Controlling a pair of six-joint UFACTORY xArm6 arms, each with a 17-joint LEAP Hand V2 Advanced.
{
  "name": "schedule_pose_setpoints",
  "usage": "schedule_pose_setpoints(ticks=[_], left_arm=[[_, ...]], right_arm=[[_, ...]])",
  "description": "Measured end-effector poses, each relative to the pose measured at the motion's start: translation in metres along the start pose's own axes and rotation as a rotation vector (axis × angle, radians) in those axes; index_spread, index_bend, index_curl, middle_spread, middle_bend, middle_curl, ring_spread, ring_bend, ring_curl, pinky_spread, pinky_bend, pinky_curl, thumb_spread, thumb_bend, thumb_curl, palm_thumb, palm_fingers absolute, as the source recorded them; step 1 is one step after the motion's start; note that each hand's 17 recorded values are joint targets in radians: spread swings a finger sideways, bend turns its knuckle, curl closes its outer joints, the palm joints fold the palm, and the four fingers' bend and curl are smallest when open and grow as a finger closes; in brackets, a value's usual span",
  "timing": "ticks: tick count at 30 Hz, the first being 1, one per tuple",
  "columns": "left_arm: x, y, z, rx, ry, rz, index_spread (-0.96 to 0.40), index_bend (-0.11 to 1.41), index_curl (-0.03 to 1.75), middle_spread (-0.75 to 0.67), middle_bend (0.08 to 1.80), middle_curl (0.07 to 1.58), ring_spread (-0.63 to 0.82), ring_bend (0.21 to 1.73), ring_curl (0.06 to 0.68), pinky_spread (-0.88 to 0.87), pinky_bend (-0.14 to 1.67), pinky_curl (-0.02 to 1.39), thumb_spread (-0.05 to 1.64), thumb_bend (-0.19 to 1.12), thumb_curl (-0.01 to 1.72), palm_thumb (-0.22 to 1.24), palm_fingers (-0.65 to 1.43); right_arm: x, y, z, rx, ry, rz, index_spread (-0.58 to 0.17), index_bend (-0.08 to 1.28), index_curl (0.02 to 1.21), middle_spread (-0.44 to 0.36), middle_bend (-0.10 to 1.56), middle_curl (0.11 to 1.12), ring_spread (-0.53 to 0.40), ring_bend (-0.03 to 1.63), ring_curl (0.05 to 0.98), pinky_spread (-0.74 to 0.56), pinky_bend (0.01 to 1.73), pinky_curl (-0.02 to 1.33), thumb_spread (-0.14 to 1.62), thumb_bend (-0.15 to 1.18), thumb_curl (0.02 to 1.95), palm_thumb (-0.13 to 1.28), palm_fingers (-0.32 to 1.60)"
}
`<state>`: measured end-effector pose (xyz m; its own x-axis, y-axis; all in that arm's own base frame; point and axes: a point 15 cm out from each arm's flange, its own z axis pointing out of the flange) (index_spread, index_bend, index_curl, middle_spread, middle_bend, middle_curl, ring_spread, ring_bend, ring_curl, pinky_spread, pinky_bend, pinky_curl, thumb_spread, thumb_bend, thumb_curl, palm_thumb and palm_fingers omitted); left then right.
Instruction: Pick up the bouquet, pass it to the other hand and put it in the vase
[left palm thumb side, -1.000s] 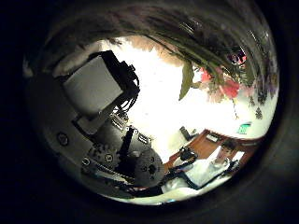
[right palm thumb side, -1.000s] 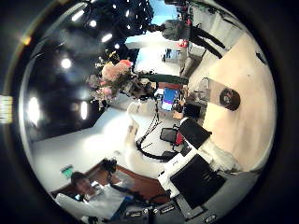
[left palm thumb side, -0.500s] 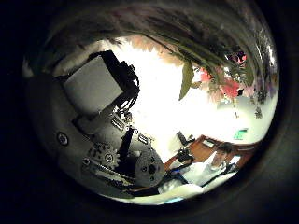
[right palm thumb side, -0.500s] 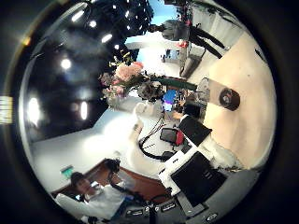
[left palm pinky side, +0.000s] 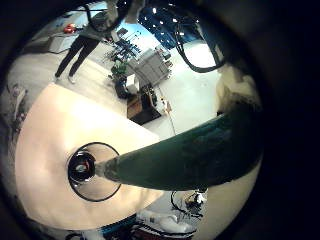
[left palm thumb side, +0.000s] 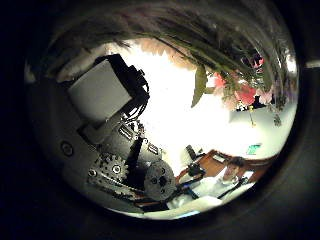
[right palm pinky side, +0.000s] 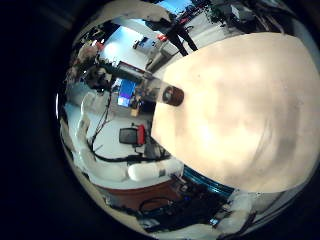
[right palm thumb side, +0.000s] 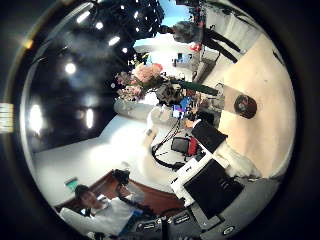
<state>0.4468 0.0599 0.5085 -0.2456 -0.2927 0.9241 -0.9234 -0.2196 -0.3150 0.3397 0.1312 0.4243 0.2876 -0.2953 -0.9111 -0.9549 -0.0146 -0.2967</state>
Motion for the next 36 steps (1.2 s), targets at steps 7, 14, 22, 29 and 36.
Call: schedule_pose_setpoints(ticks=[7,14,22,29,36], left_arm=[[-0.001,-0.008,0.0,0.029,0.012,0.012,-0.71,0.71,1.18,-0.48,1.17,0.9,-0.4,1.44,0.59,-0.48,1.36,0.62,1.03,-0.05,0.69,0.73,1.06],[-0.038,0.013,0.012,0.013,0.055,-0.053,-0.41,0.37,1.01,-0.08,0.63,0.67,0.1,0.97,0.403,0.09,0.71,0.44,1.02,-0.08,0.54,0.36,-0.25],[-0.061,0.028,0.005,-0.007,0.054,-0.046,-0.11,0.03,0.64,0.4,0.24,0.42,0.52,0.67,0.237,0.6,0.5,0.28,0.95,-0.05,0.41,0.13,-0.34],[-0.074,0.041,-0.05,0.088,0.027,-0.083,-0.04,0.05,0.4,0.52,0.16,0.34,0.63,0.57,0.191,0.73,0.42,0.22,0.9,-0.04,0.36,0.1,-0.27],[-0.112,0.085,-0.083,-0.004,-0.131,-0.207,-0.02,0.1,0.28,0.55,0.16,0.28,0.67,0.52,0.177,0.78,0.37,0.19,0.86,-0.04,0.34,0.07,-0.17]], right_arm=[[0.0,0.0,0.0,-0.001,0.0,0.006,-0.278,0.18,0.32,0.081,0.21,0.34,0.219,0.59,0.196,0.5,0.68,0.26,0.98,-0.02,0.56,0.83,0.24],[0.001,0.001,0.001,-0.002,-0.001,0.01,-0.271,0.17,0.32,0.077,0.2,0.34,0.22,0.59,0.194,0.5,0.68,0.25,0.98,-0.02,0.56,0.84,0.25],[-0.001,0.001,0.001,-0.005,-0.002,0.008,-0.27,0.17,0.32,0.076,0.19,0.34,0.22,0.58,0.192,0.5,0.69,0.24,0.98,-0.02,0.56,0.84,0.26],[-0.002,0.001,0.001,-0.002,0.001,0.001,-0.27,0.17,0.32,0.076,0.2,0.34,0.22,0.58,0.19,0.5,0.7,0.23,0.98,-0.02,0.56,0.84,0.26],[-0.006,0.002,0.005,-0.018,-0.004,-0.014,-0.272,0.18,0.32,0.07,0.19,0.34,0.215,0.58,0.189,0.5,0.7,0.22,0.98,-0.02,0.56,0.84,0.27]])
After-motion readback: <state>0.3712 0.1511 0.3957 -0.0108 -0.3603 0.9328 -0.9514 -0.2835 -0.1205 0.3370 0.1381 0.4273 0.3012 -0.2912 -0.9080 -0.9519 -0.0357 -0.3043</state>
